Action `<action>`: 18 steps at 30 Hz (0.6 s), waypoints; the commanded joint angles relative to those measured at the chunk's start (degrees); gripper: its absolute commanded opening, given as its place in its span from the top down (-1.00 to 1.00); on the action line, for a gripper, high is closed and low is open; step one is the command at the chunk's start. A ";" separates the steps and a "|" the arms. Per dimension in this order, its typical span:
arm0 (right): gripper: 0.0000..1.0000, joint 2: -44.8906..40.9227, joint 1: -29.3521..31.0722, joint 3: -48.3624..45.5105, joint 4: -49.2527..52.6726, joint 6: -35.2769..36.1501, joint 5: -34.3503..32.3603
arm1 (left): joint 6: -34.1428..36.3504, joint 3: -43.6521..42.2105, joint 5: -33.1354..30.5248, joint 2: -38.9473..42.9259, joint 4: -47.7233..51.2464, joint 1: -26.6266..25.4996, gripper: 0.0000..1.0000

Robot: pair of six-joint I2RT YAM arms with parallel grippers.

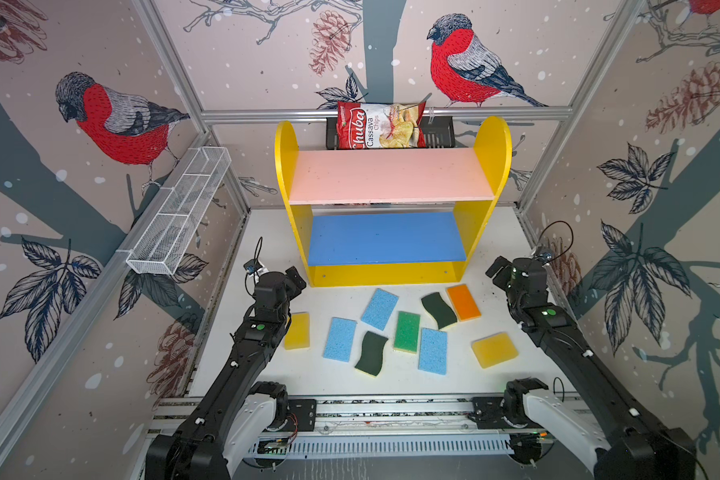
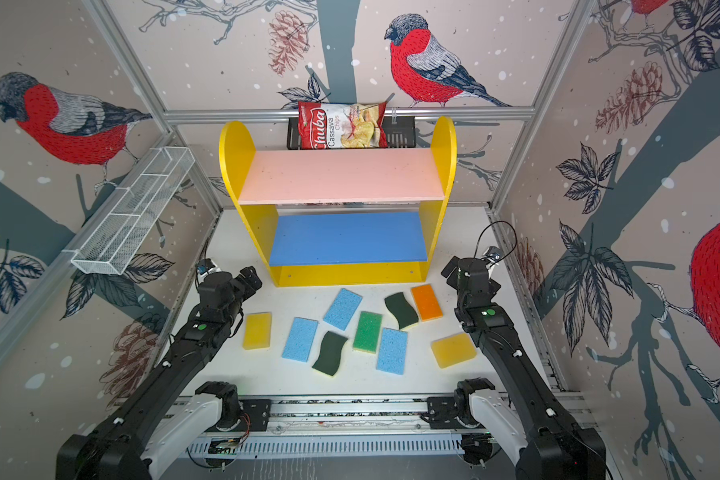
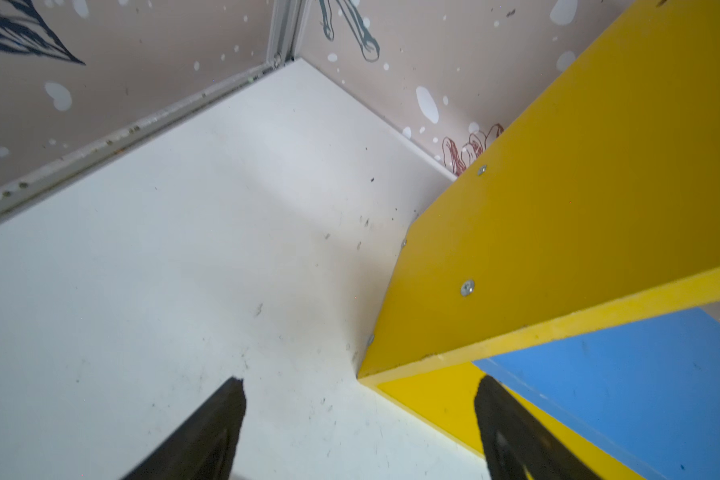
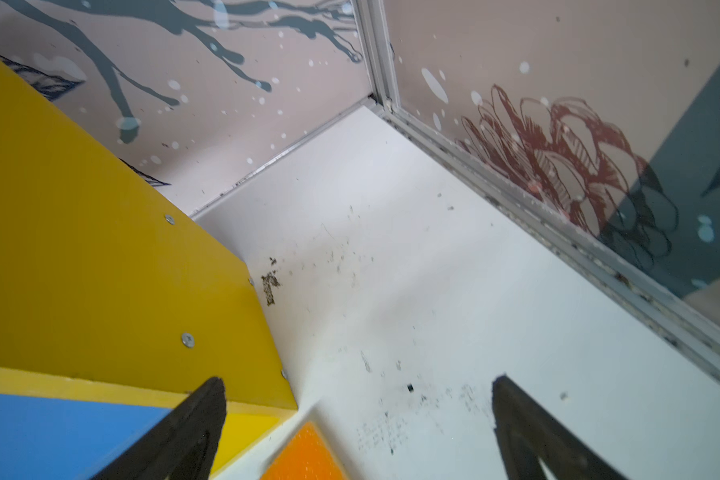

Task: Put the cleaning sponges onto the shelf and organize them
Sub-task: 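Raise both arms and move the right gripper toward the plain yellow foam sponge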

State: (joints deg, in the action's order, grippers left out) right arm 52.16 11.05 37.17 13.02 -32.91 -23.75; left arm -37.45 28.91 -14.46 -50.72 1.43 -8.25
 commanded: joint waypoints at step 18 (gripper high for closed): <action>-0.99 1.44 2.93 2.61 24.73 -20.77 9.71 | 0.02 1.25 0.89 4.71 7.98 -5.55 -0.77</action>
State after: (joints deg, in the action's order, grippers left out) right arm 53.36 12.73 39.00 33.61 -48.42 -16.60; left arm -37.08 30.50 -14.57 -46.28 9.67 -13.72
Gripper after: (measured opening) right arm 0.995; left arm 0.888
